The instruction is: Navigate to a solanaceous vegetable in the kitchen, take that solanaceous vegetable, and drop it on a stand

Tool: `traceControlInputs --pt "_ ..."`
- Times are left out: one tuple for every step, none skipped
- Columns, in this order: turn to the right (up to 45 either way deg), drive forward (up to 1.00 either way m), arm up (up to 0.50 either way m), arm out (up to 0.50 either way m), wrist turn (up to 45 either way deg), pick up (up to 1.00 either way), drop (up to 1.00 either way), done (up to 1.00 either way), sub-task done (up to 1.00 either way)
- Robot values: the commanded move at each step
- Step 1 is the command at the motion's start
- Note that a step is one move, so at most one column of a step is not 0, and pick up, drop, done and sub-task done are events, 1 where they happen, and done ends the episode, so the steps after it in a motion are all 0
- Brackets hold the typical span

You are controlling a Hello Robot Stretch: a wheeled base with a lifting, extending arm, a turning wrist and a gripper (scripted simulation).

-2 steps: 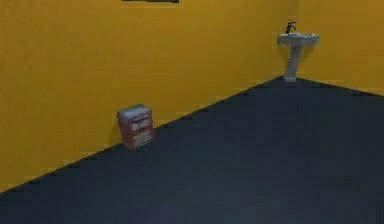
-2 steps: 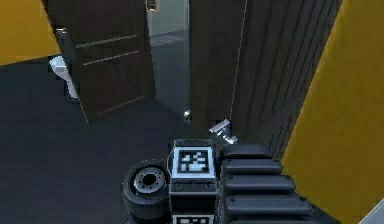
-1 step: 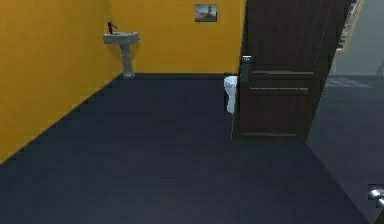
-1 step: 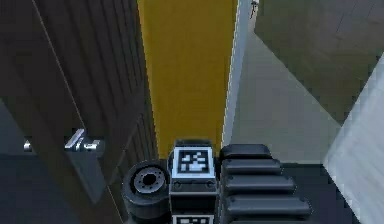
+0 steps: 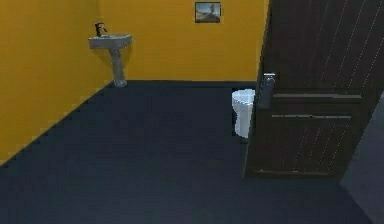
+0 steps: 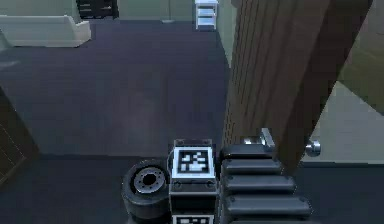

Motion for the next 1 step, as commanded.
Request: traceControlInputs --pt "45.0 0.0 0.0 0.0 0.0 0.0 0.0 0.0 0.0"
